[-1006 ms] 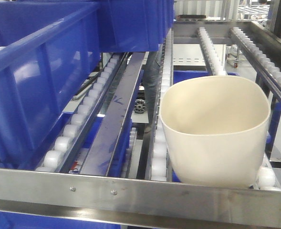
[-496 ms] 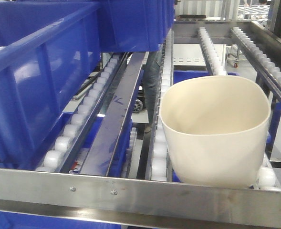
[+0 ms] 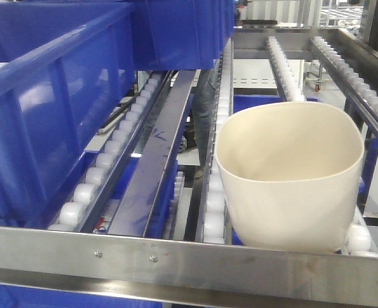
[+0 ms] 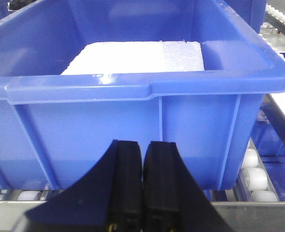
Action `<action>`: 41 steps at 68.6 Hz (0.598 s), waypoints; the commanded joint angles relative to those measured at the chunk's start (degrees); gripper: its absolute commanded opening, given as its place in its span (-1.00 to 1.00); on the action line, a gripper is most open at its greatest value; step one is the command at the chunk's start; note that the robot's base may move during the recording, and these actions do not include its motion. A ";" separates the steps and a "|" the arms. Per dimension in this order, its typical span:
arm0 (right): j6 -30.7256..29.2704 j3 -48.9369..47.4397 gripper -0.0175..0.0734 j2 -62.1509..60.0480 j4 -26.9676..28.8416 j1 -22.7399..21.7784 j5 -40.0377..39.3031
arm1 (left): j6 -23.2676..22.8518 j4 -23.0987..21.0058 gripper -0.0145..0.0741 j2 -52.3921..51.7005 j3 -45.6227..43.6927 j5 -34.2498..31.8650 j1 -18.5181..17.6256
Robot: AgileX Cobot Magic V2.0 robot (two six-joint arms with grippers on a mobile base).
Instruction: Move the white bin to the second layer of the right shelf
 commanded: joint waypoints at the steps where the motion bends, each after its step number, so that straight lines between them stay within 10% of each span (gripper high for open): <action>1: 0.04 -1.37 -0.57 0.59 -0.26 0.05 -4.69 | -0.30 0.00 -0.48 -0.79 2.11 -5.02 -0.18; 20: -8.36 8.46 -0.57 -4.62 -0.05 2.57 -16.80 | -0.30 0.00 -0.48 -0.79 2.11 -5.02 -0.18; 41: -14.89 12.70 -0.57 -9.51 6.15 8.01 -8.96 | -0.30 0.00 -0.48 -0.79 2.11 -5.02 -0.18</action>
